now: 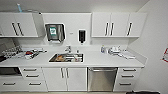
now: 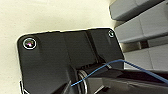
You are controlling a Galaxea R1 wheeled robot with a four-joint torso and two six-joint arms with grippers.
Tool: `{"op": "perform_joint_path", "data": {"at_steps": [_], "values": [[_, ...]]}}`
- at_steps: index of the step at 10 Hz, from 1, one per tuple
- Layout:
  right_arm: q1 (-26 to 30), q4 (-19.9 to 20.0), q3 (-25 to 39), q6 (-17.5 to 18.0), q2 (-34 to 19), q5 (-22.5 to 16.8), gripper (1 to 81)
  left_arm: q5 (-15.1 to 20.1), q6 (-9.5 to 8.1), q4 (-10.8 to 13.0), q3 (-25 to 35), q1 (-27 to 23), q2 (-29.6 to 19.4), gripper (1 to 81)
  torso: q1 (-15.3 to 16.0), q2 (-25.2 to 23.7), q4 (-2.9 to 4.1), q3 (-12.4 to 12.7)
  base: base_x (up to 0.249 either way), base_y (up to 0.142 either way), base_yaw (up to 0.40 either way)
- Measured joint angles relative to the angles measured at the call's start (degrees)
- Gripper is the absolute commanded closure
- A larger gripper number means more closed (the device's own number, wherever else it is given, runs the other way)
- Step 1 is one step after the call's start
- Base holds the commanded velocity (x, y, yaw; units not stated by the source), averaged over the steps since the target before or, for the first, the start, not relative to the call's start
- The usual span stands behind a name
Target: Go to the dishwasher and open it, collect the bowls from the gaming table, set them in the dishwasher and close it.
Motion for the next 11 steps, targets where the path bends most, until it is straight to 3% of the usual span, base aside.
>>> {"op": "perform_joint_path", "data": {"at_steps": [5, 11], "values": [[0.7, 0.0, -0.1, 0.0, -0.1, 0.0, 1.0, -0.1, -0.02, 0.0, 0.0, -0.1, 0.0, 1.0, 0.1, 0.0, 0.0, 0.0, 0.117, -0.07, 0.0], [0.5, 0.0, -0.3, 0.0, -0.1, -0.3, 1.0, 0.1, 0.0, 0.0, 0.0, 0.2, 0.0, 1.0, 0.0, 0.0, 0.0, 0.0, 0.121, 0.0, 0.0]]}}
